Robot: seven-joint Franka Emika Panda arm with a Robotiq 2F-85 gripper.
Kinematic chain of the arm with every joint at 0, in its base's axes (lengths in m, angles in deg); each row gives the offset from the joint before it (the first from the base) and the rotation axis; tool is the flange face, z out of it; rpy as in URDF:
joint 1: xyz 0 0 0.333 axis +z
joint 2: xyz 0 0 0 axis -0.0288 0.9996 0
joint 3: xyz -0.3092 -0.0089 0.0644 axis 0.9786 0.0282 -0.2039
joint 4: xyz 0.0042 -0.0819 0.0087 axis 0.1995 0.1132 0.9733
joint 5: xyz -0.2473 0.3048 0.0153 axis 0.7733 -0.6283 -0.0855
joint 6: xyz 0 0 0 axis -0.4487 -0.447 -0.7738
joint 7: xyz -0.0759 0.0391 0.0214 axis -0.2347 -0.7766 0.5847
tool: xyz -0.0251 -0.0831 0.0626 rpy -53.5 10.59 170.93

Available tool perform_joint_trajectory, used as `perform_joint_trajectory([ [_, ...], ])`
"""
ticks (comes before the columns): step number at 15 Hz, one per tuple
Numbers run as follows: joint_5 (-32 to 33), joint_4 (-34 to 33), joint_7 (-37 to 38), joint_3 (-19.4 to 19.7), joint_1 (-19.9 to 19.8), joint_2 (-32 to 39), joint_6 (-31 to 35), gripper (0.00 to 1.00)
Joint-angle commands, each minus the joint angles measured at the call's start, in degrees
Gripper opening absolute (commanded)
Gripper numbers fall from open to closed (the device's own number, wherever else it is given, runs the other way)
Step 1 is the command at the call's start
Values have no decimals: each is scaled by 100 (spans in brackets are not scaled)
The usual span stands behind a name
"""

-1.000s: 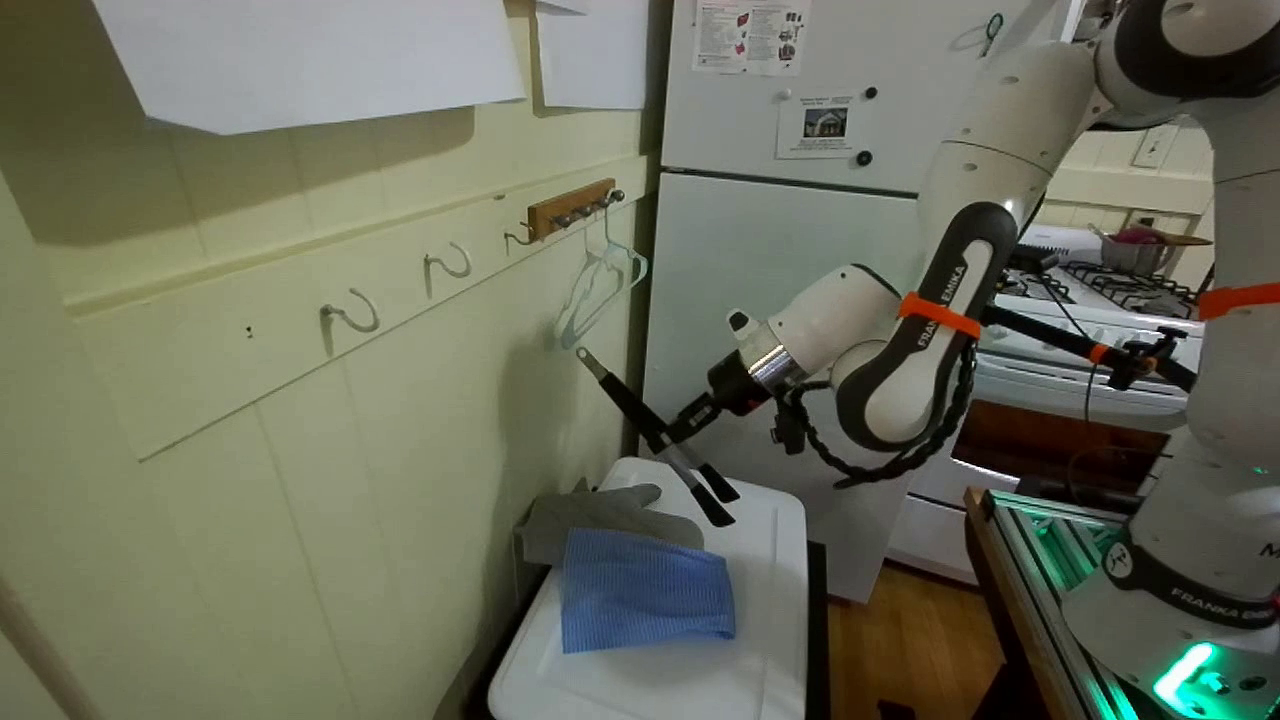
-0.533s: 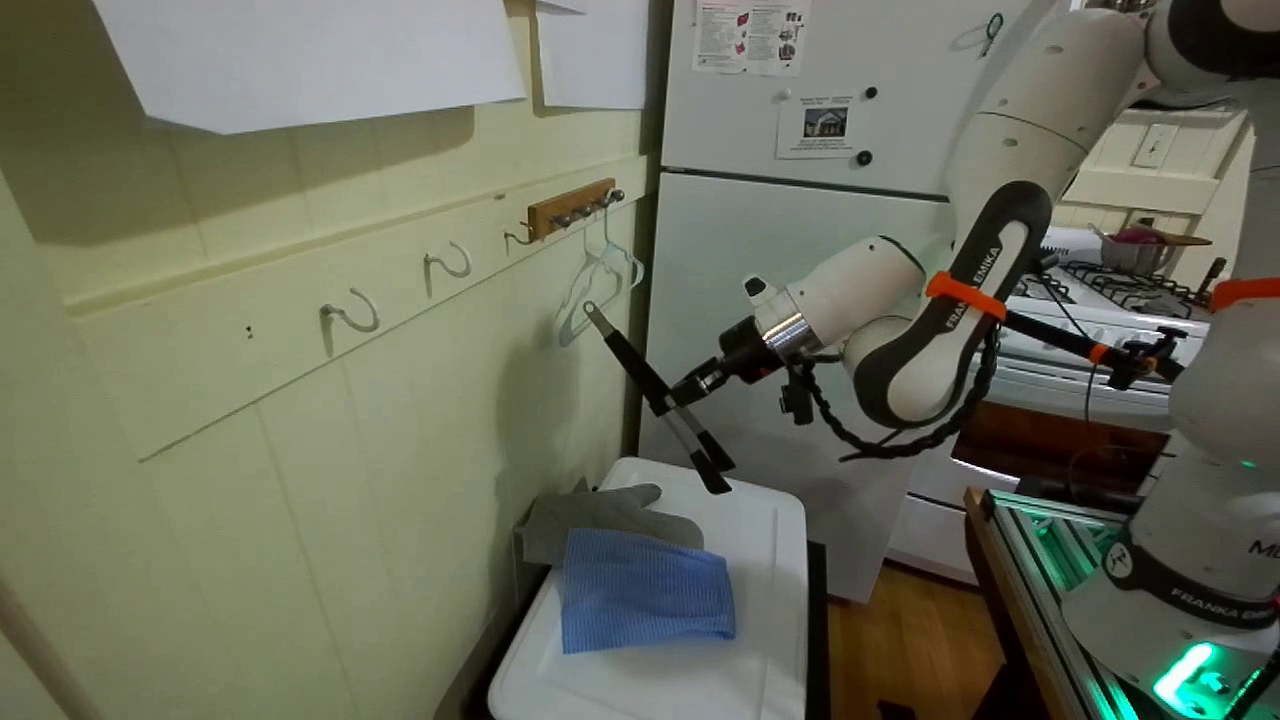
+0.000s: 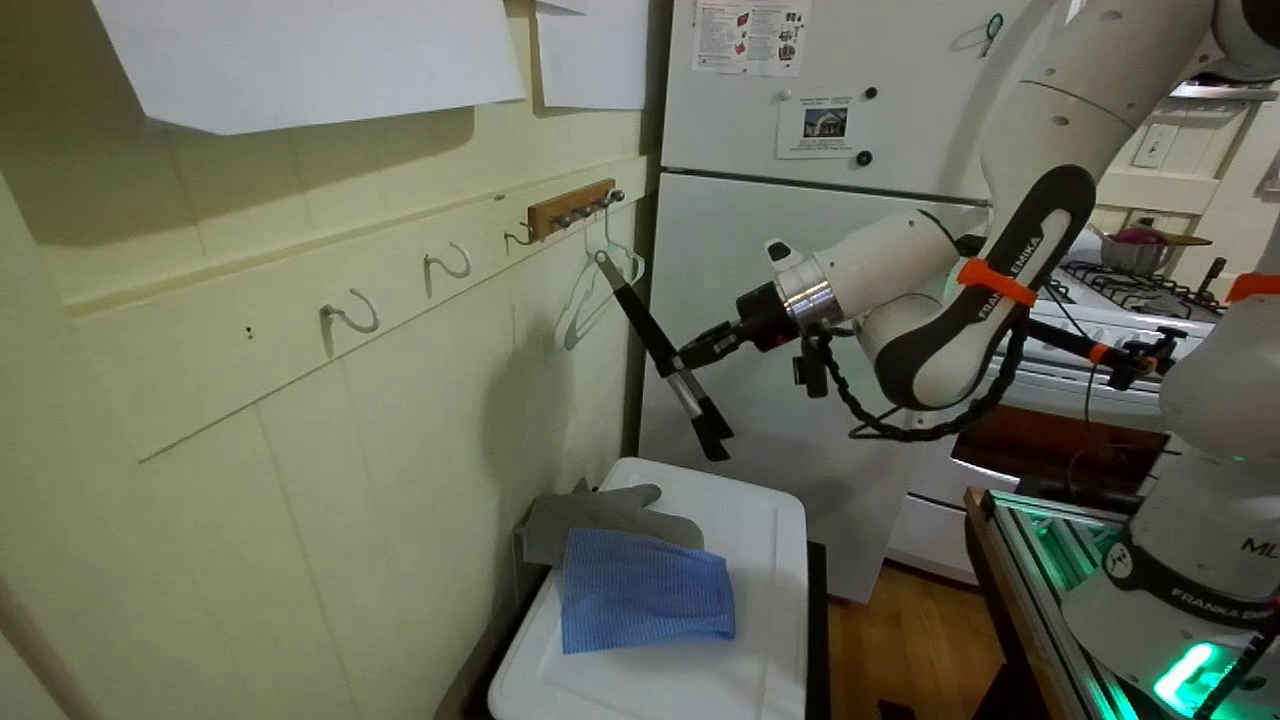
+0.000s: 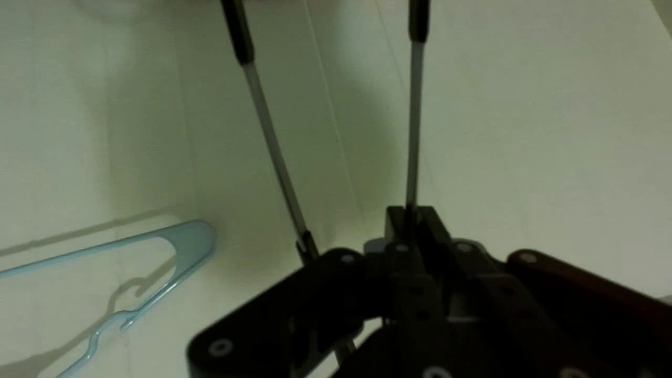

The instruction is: Hang the tongs on the first white hook from the right.

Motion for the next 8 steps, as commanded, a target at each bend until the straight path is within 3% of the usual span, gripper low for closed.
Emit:
perform_joint_trajectory([
  [1,422,10,617,-180,-143,-548,-36,2],
  [8,1032,-718,1330,-180,-94,-726,-309,2],
])
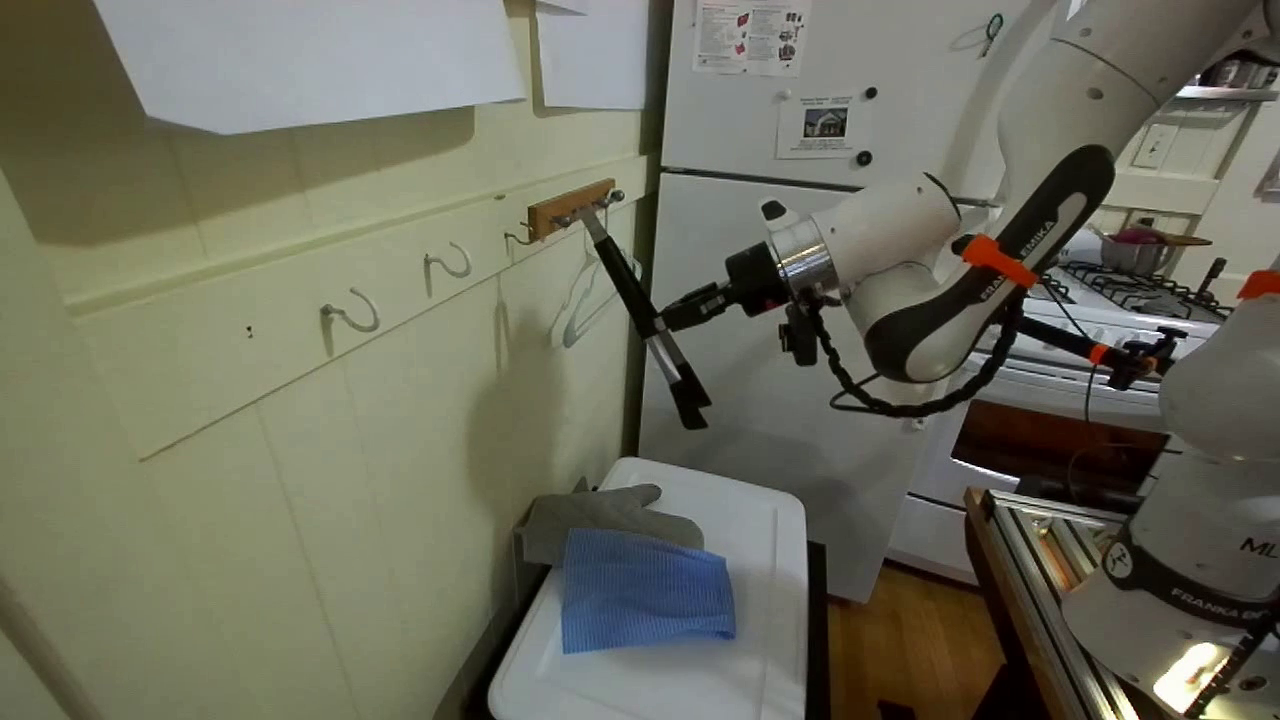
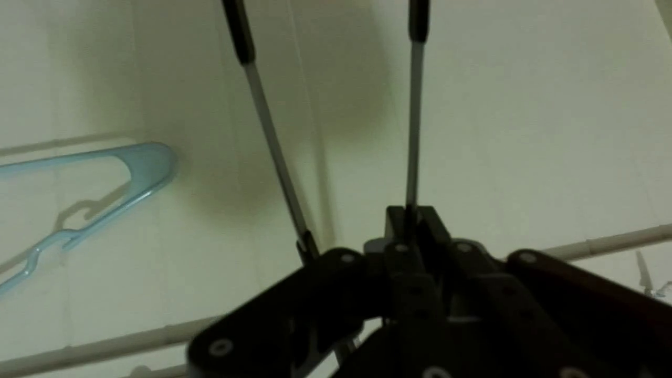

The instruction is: Hang the tongs on the first white hook from the right.

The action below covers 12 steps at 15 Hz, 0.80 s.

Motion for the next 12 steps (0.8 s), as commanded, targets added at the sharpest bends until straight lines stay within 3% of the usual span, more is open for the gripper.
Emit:
perform_joint_trajectory([
  [1,404,-400,549,-21,-81,-214,-318,2],
  [3,492,-591,658,10,-89,-140,-412,2],
  [4,201,-396,291,15,-11,-48,-169,8],
  [12,338,-586,399,12,-8,210,-169,2],
])
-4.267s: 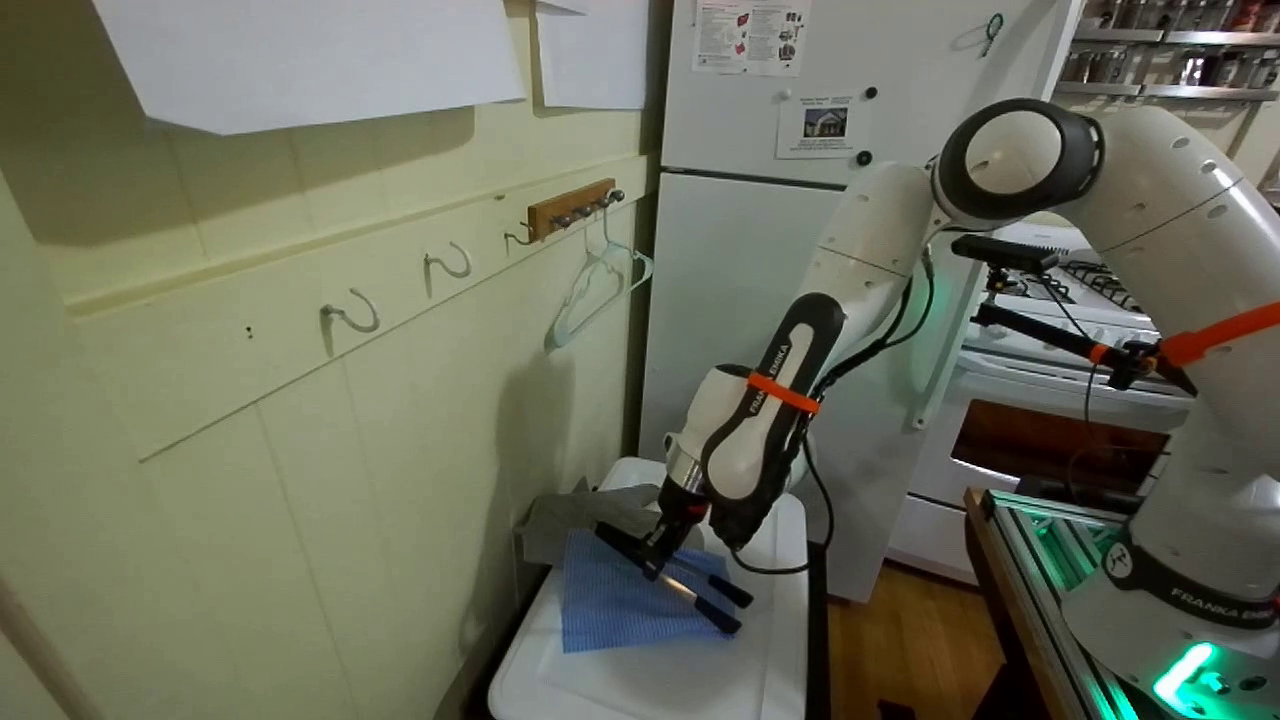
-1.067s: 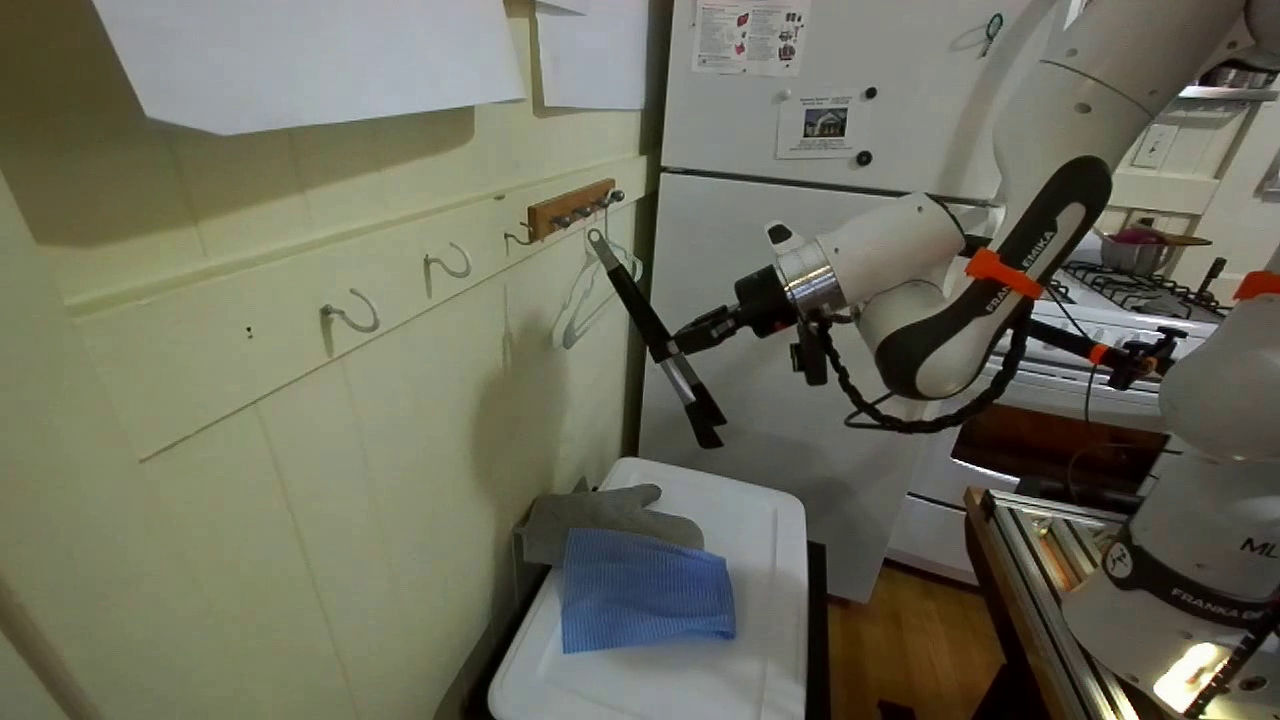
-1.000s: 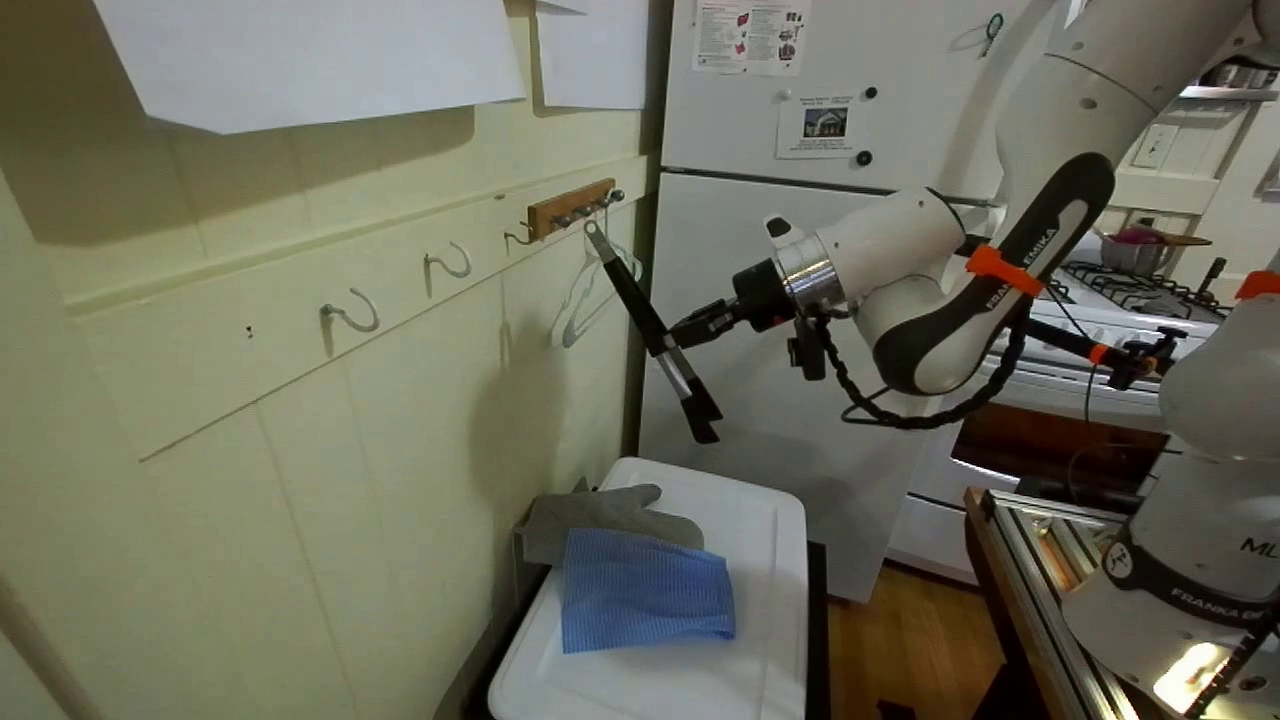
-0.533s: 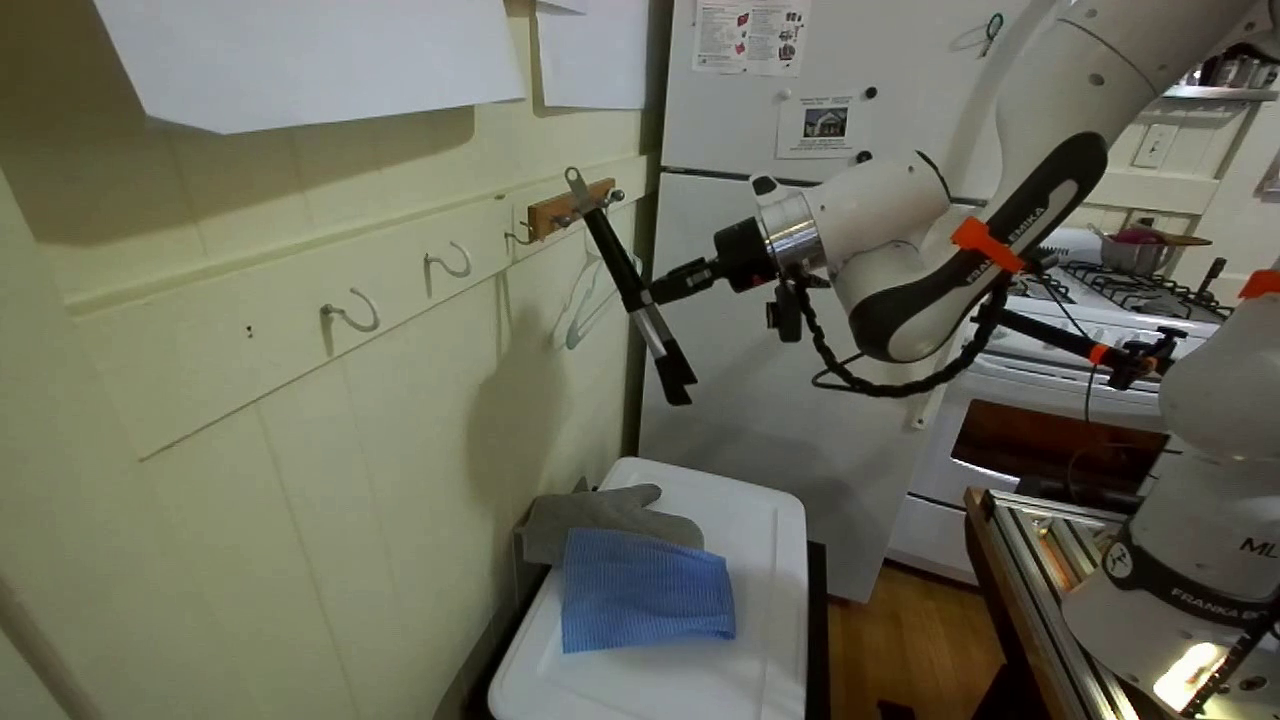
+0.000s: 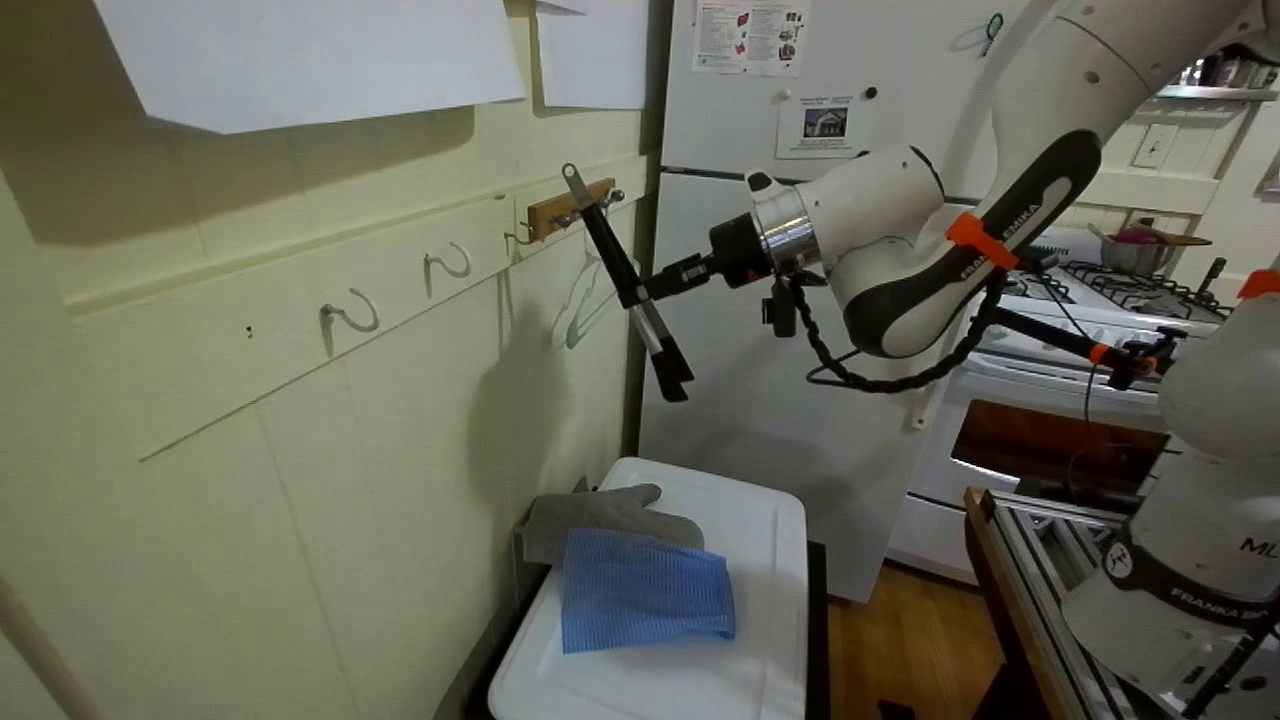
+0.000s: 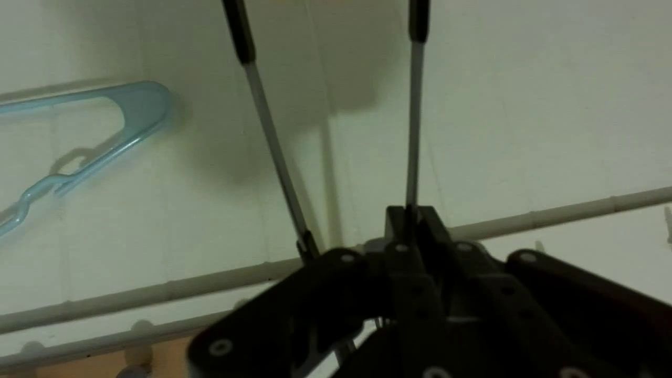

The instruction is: Hang the tongs on the first white hook from the right.

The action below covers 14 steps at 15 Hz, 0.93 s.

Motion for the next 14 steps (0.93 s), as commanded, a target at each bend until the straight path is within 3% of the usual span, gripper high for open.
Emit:
perform_joint_trajectory([
  [1,91,-98,-1,-9,6,251,127,2],
  [14,-36,-716,-701,-19,230,817,68,2],
])
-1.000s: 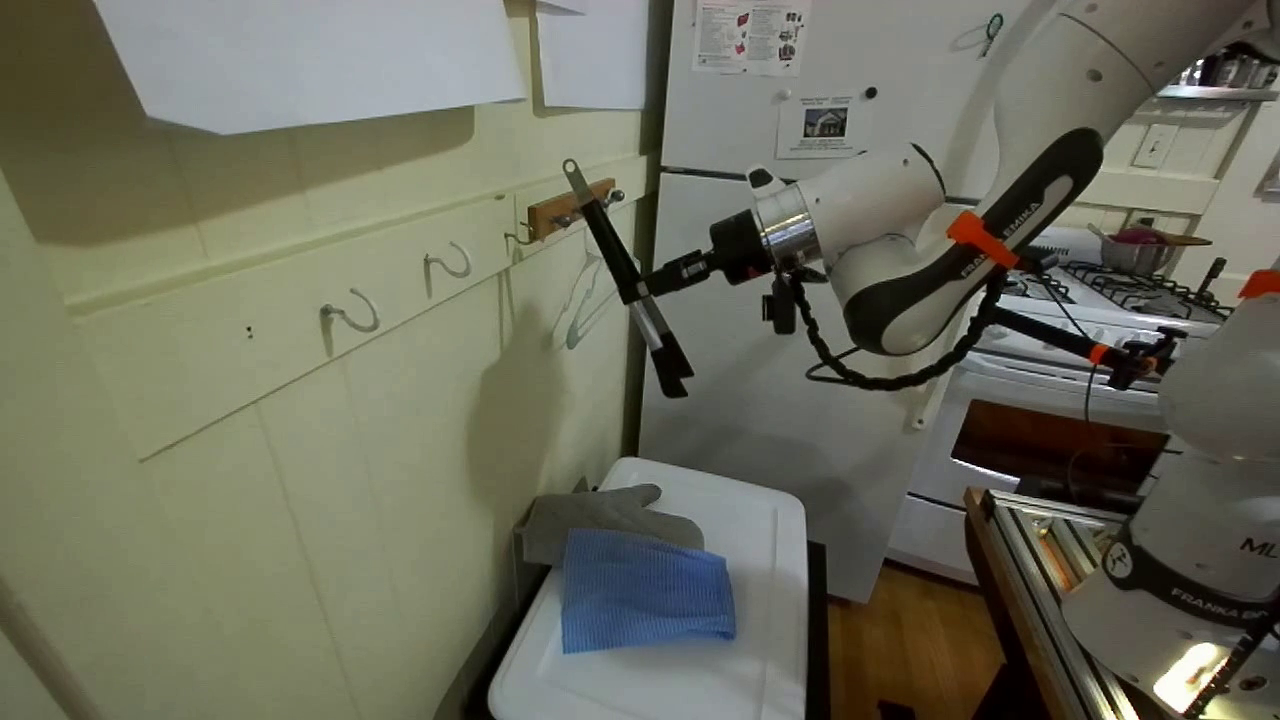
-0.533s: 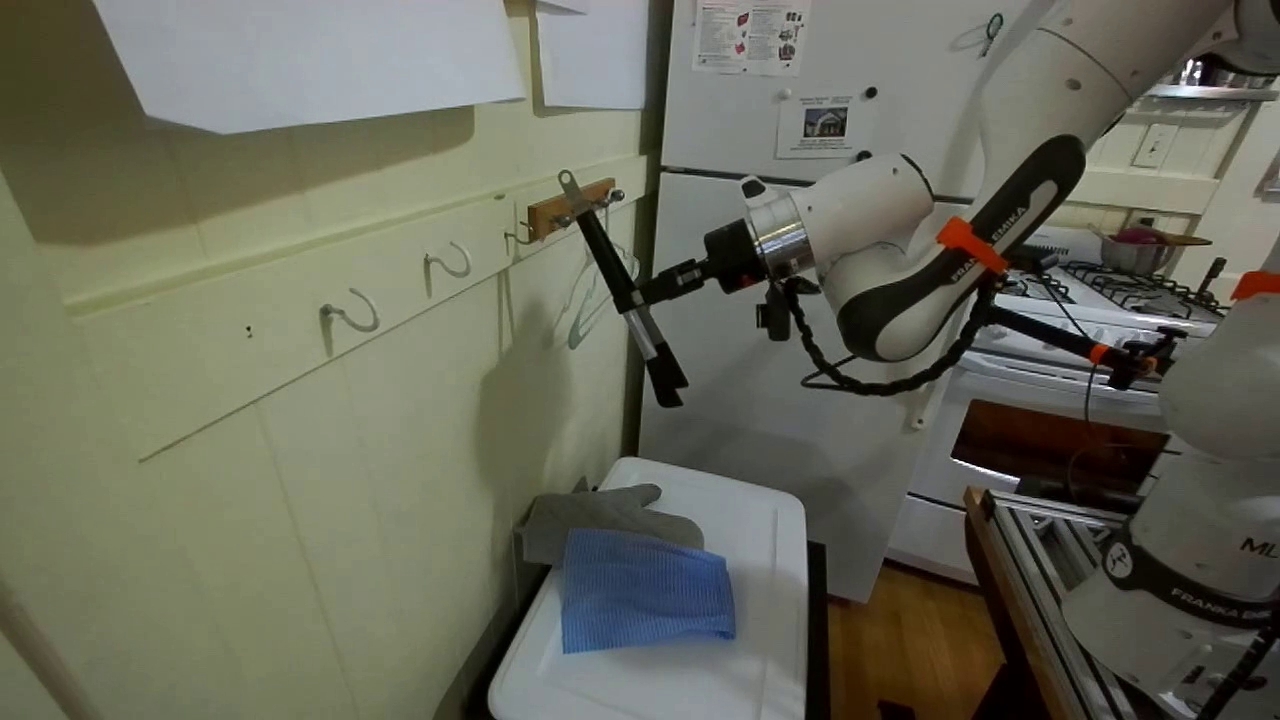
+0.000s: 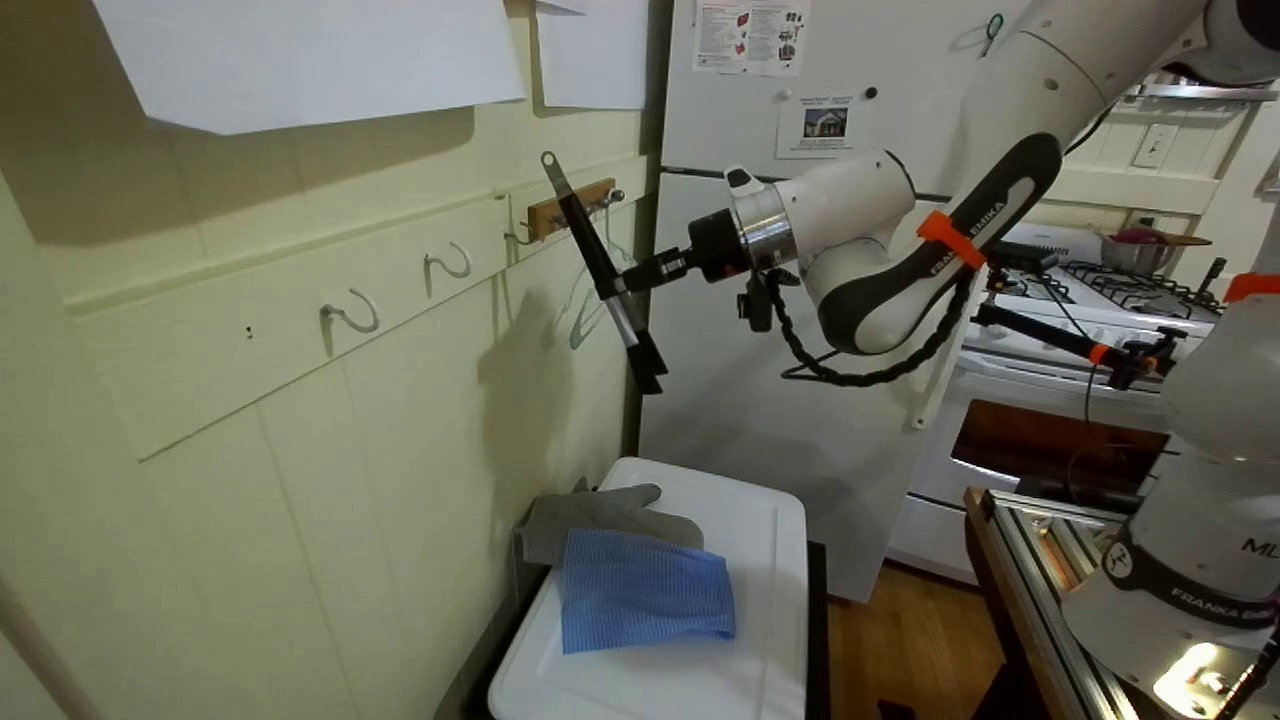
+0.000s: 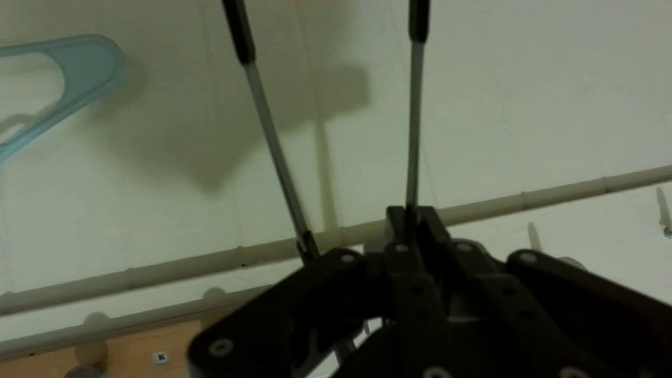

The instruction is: Hang the tongs on the first white hook from the right.

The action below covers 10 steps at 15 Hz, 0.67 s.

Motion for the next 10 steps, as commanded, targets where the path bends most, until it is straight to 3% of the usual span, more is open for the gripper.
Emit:
perform_joint_trajectory([
  [1,-87,-244,-310,23,147,186,18,2],
  [10,-740,-543,-1136,239,521,533,-19,2],
])
